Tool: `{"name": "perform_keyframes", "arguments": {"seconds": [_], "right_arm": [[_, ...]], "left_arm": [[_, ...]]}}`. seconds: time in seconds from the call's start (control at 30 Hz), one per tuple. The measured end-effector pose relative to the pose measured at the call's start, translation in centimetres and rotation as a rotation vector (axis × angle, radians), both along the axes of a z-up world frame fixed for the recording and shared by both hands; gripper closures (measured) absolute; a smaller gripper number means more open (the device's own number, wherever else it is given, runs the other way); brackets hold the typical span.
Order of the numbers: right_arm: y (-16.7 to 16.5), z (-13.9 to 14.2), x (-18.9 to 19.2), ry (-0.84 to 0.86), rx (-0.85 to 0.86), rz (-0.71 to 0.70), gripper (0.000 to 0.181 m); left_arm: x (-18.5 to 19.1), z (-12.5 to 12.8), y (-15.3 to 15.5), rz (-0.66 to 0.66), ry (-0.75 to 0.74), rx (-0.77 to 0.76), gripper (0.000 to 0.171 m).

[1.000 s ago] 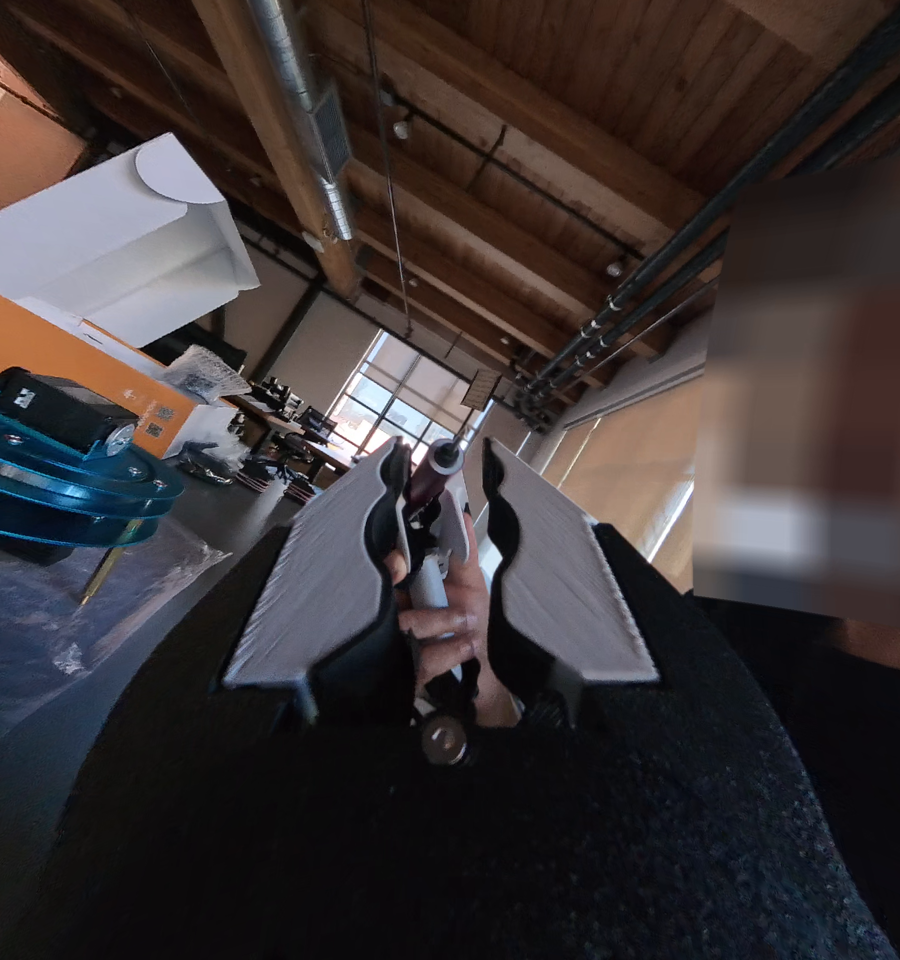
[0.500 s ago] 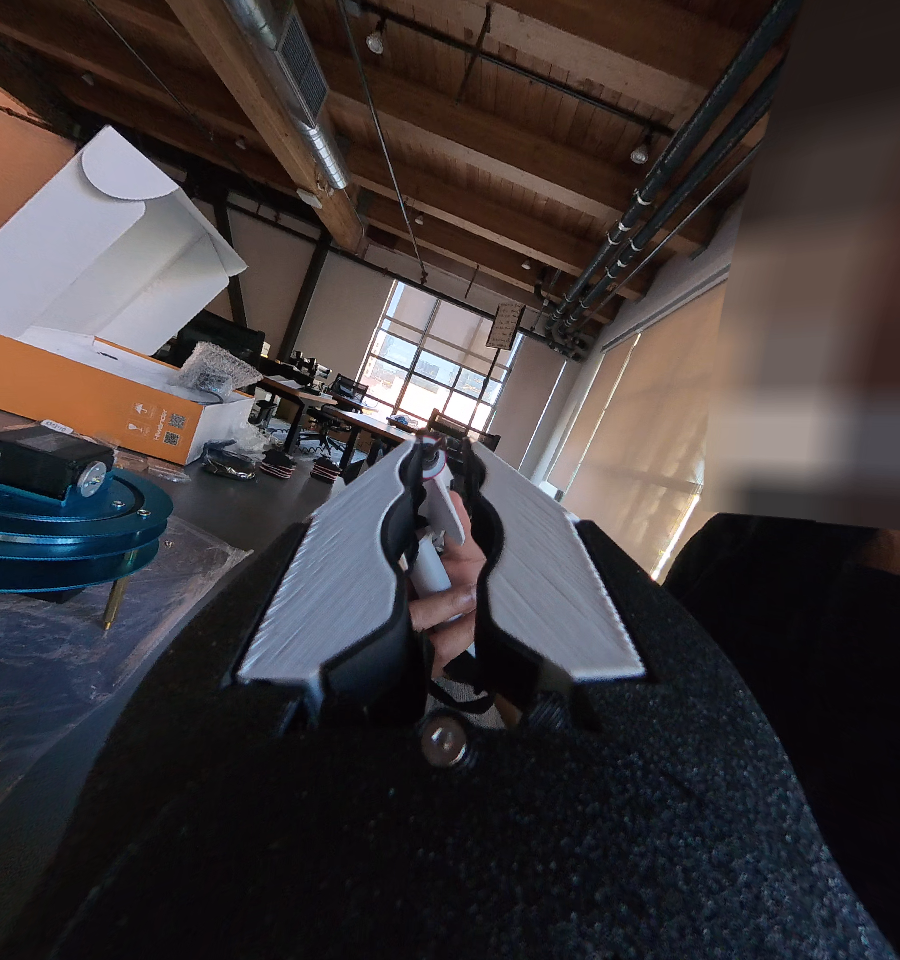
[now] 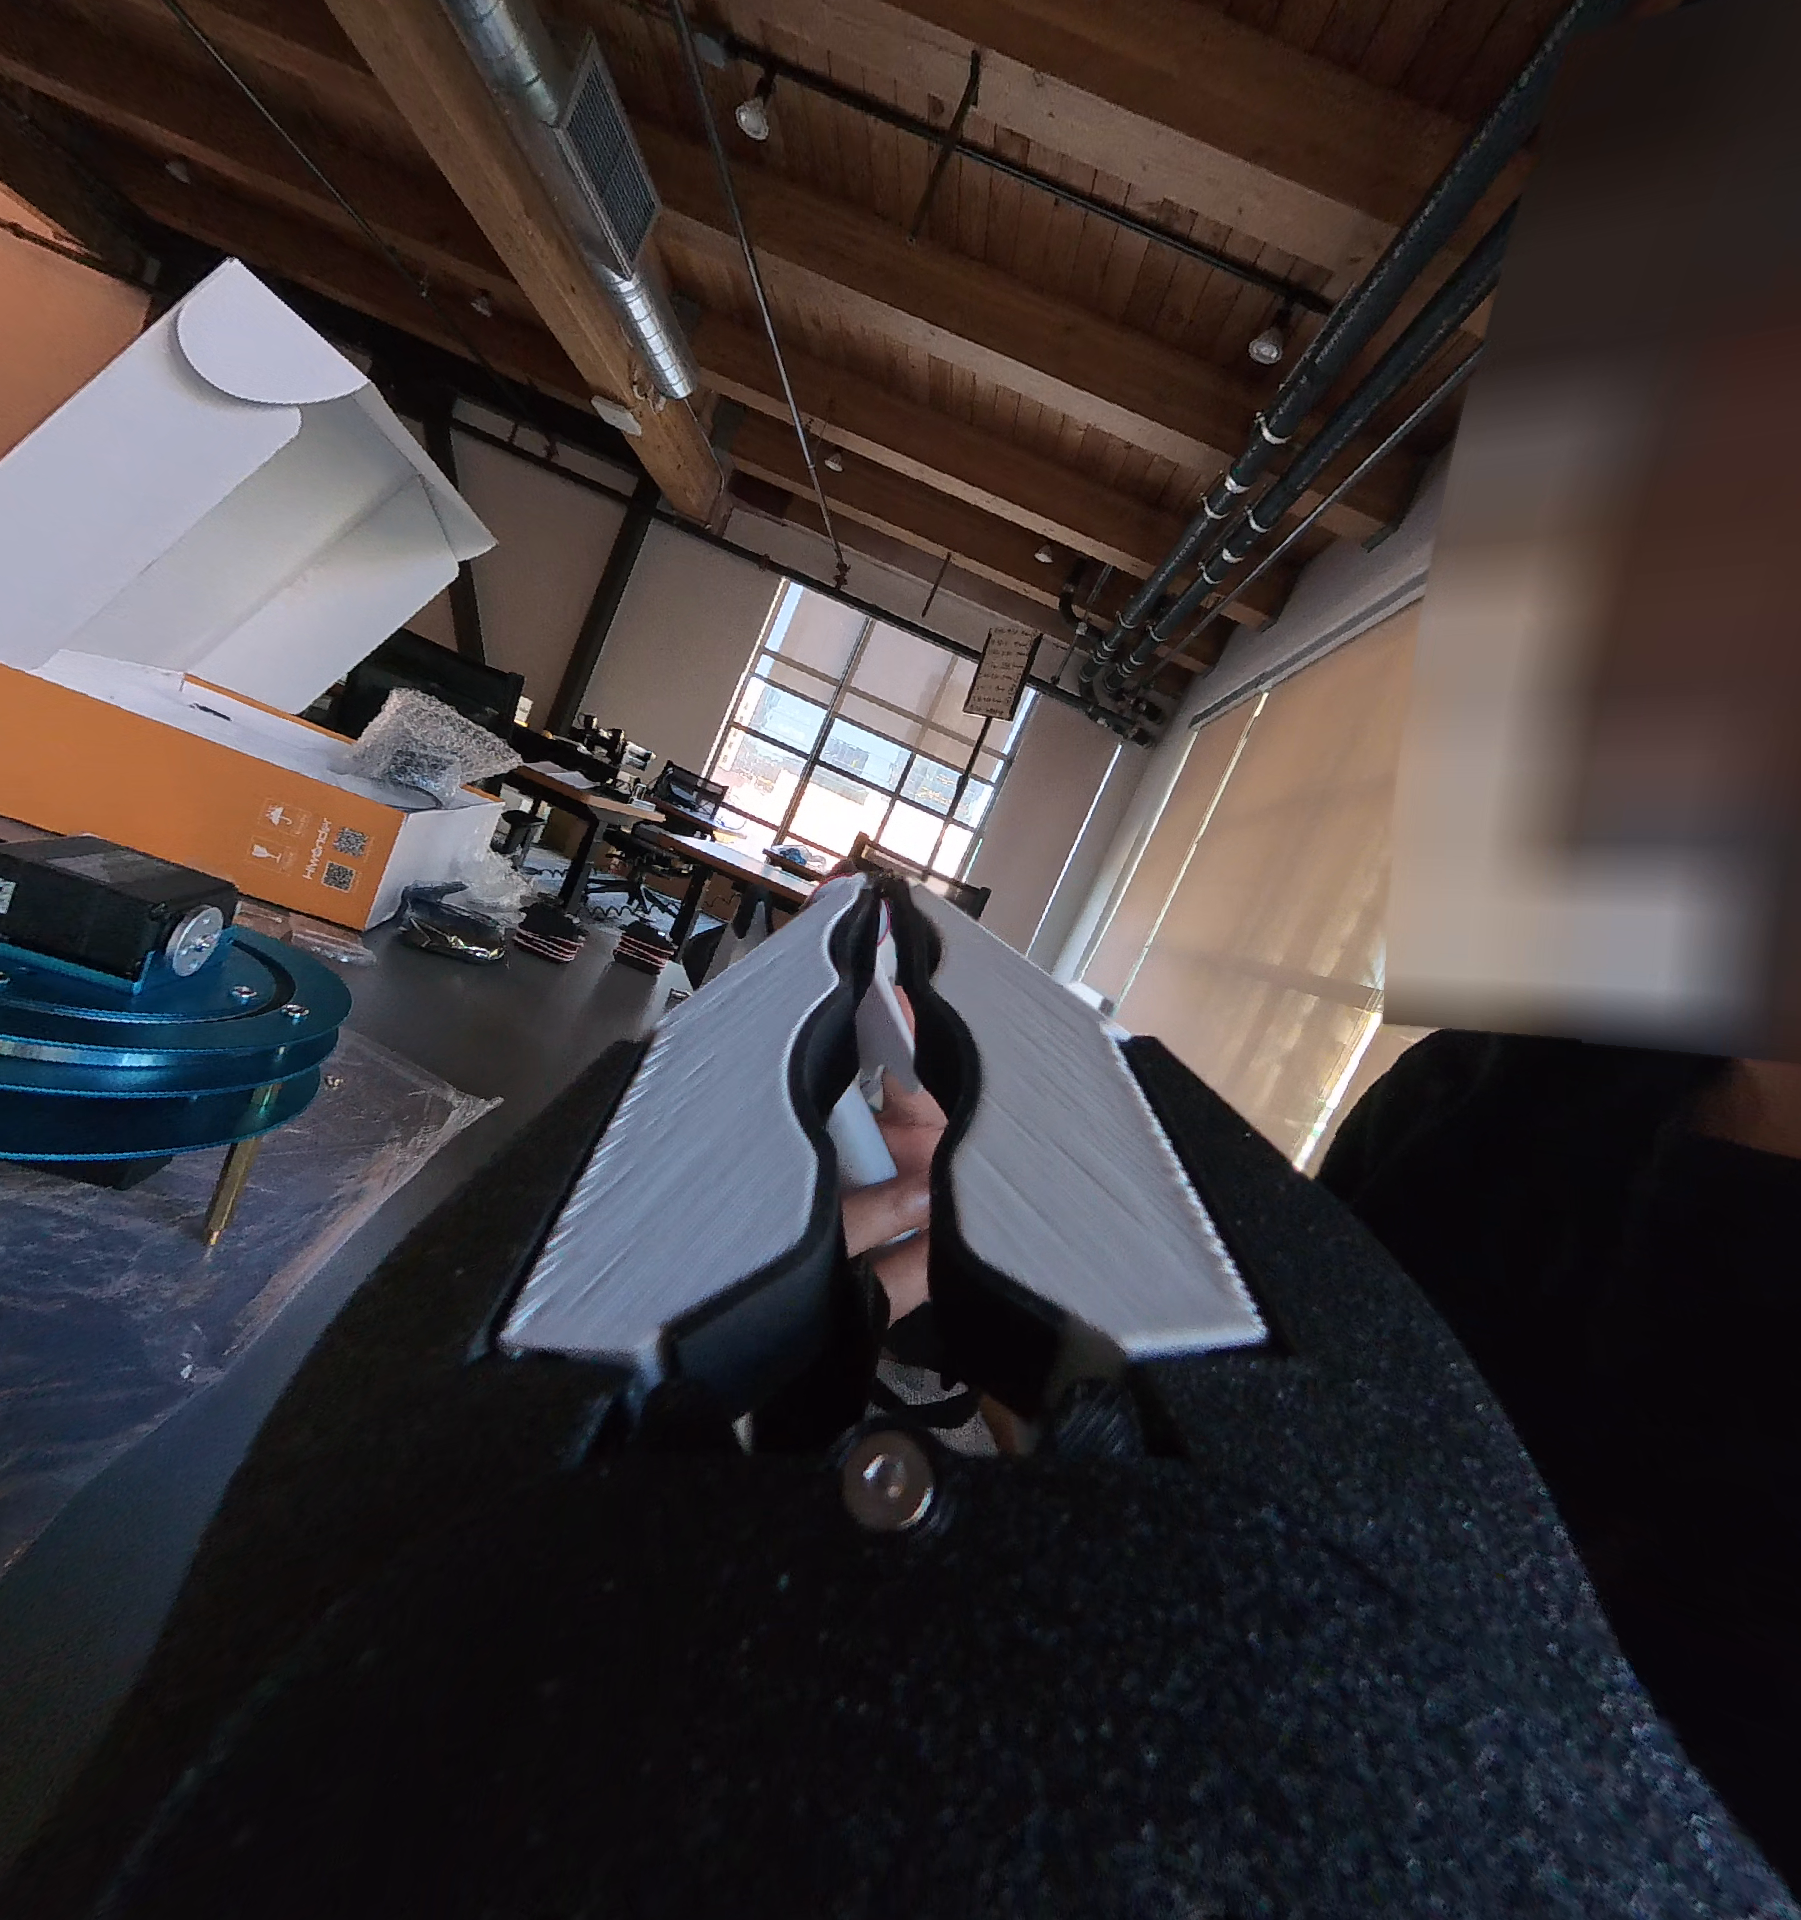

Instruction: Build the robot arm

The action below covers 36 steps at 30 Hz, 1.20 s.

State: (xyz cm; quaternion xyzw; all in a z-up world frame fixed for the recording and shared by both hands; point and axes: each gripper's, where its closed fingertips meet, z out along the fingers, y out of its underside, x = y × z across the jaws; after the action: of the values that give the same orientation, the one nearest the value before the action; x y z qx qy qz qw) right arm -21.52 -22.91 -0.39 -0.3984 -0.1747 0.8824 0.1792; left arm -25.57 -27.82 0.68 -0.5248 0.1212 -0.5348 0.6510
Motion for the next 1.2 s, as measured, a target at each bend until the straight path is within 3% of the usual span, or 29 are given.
{"name": "perform_keyframes", "arguments": {"seconds": [0.27,0.47,0.6,0.7,0.83,0.93,1.03,1.13,1.2], "right_arm": [[0.3,0.0,0.4,0.010,0.033,-0.047,0.162],[-0.2,0.4,0.6,0.038,0.227,-0.238,0.161],[3.8,-1.4,0.7,-0.143,0.352,-0.463,0.162],[5.3,0.6,2.9,-0.135,0.362,-0.473,0.162],[5.8,4.5,4.3,-0.185,0.539,-0.497,0.162],[4.1,7.0,4.6,-0.208,0.758,-0.471,0.161],[1.0,7.4,5.0,-0.206,0.949,-0.442,0.161],[-3.9,3.5,6.4,-0.229,1.060,-0.323,0.161],[-7.4,-1.1,7.9,-0.301,1.085,-0.223,0.161]], "left_arm": [[-0.8,0.4,0.0,0.006,-0.084,0.005,0.171],[-2.0,0.2,0.5,0.021,-0.205,-0.023,0.171],[-4.3,-1.6,1.3,0.211,-0.127,-0.103,0.171],[-5.9,-4.6,-0.1,0.345,0.041,-0.201,0.154],[-6.5,-8.1,-2.8,0.431,0.201,-0.287,0.151],[-5.8,-8.6,-4.4,0.423,0.168,-0.277,0.151],[-4.6,-9.8,-5.9,0.418,0.163,-0.271,0.151],[-3.1,-12.1,-8.1,0.434,0.213,-0.289,0.151],[-1.8,-13.1,-10.2,0.437,0.227,-0.304,0.151]]}}
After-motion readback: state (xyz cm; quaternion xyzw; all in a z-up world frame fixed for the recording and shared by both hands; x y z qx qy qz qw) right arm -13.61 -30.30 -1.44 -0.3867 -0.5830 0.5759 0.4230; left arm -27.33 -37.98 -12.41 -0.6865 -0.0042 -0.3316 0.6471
